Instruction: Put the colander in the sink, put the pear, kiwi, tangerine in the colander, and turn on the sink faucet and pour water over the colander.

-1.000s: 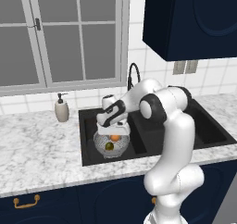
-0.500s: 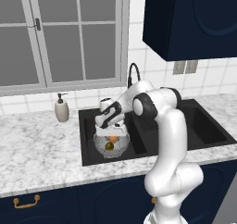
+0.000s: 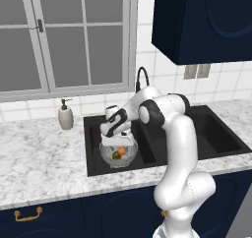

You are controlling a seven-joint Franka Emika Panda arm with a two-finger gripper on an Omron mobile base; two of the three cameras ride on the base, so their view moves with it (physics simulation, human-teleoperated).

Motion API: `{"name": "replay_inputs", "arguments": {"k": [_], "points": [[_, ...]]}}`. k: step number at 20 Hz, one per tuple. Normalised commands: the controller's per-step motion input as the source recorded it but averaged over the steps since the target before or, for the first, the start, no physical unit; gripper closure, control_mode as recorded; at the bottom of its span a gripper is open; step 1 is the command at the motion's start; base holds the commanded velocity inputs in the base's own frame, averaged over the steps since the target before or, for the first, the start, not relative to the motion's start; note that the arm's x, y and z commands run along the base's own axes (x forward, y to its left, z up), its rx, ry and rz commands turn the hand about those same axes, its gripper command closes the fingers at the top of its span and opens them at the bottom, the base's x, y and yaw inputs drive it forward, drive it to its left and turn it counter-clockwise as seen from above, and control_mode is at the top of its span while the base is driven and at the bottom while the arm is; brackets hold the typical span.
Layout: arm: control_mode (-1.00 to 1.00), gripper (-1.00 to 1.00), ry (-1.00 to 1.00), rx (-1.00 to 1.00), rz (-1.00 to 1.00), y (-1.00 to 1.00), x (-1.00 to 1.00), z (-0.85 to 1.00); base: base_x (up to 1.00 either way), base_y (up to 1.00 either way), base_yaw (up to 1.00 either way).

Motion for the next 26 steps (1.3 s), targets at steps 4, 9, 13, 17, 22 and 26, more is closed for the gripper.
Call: {"name": "replay_inputs", "arguments": {"k": [4,9,13,17,22,26], "points": [[-1.0,-1.0,0.07,0.01,0.0,0.0,0.0,0.25,0.0,0.0,0.0],[-1.0,-1.0,0.0,0.0,0.01,0.02,-0.17,0.77,0.0,0.0,0.0],[-1.0,-1.0,0.0,0.0,0.05,0.0,-0.71,0.78,0.0,0.0,0.0],[-1.0,-1.0,-0.02,0.0,0.01,-0.05,-0.91,0.57,0.0,0.0,0.0],[-1.0,-1.0,-0.16,0.0,0.0,-0.26,-0.96,0.35,0.0,0.0,0.0],[-1.0,-1.0,-0.07,0.0,0.0,-0.6,-0.77,0.32,0.0,0.0,0.0]]}}
